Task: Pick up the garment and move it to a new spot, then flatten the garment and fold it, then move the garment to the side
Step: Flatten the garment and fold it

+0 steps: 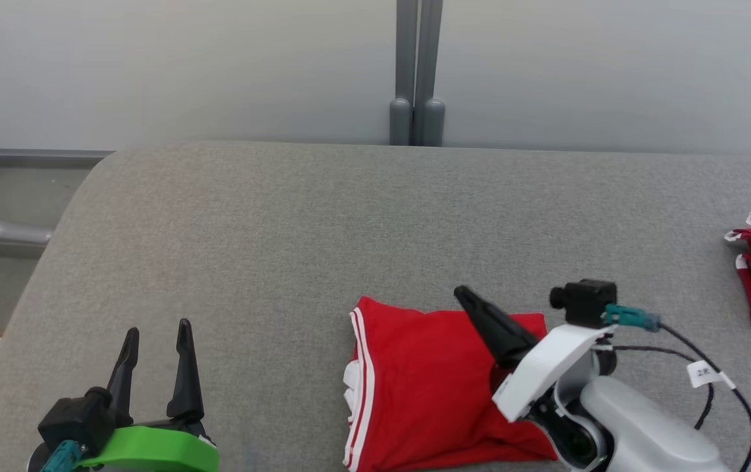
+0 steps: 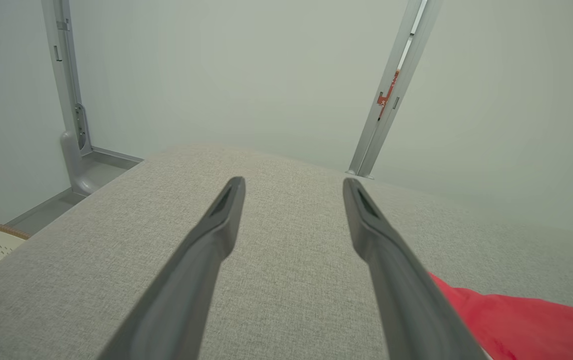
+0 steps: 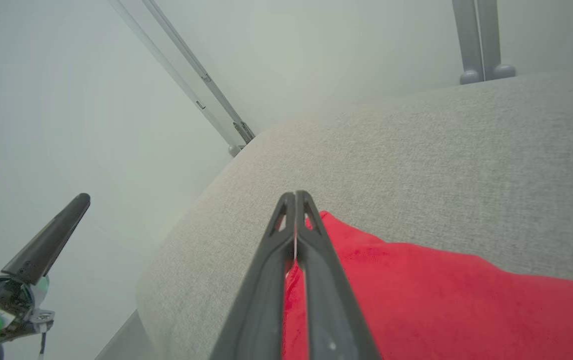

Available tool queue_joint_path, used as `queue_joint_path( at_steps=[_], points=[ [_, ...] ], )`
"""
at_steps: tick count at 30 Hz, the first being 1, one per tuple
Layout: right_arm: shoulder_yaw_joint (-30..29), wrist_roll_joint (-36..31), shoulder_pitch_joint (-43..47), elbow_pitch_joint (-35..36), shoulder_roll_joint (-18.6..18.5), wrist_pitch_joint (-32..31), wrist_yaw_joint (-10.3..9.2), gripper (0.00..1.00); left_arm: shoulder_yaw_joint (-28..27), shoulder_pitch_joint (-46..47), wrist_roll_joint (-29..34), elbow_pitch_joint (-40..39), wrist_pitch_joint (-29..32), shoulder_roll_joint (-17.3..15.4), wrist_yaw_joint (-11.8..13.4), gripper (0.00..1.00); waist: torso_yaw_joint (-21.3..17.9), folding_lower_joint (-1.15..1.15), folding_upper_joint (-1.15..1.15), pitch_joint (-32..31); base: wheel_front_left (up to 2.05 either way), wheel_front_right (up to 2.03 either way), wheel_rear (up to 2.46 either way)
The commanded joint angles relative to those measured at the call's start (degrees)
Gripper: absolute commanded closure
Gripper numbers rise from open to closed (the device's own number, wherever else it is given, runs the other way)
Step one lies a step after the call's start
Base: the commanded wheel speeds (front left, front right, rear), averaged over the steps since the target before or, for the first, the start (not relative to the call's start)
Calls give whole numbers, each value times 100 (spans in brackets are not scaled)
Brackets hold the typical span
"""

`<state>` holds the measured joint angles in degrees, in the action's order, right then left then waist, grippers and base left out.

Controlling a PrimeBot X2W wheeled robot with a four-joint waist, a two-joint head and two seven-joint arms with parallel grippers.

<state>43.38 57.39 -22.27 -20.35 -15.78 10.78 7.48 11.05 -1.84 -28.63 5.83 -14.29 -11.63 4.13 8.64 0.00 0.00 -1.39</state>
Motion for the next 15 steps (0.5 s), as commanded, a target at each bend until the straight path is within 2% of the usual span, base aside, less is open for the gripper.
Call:
queue_joint_path(
  at_steps=[1,7,15],
  points=[
    [-114,-109,-65,54,-109,109,3,0,-23,-65,-23,-27,-47,-35,37,0,-227,0,0,5,0,0,0],
    [-883,-585,-54,305,-457,364,3,0,-120,-56,70,-72,-57,-68,111,0,-633,0,0,62,0,0,0],
    [-2317,-1805,346,766,-351,437,3,0,-352,-64,154,-221,-90,-117,196,0,-1143,0,0,107,0,0,0]
  ],
)
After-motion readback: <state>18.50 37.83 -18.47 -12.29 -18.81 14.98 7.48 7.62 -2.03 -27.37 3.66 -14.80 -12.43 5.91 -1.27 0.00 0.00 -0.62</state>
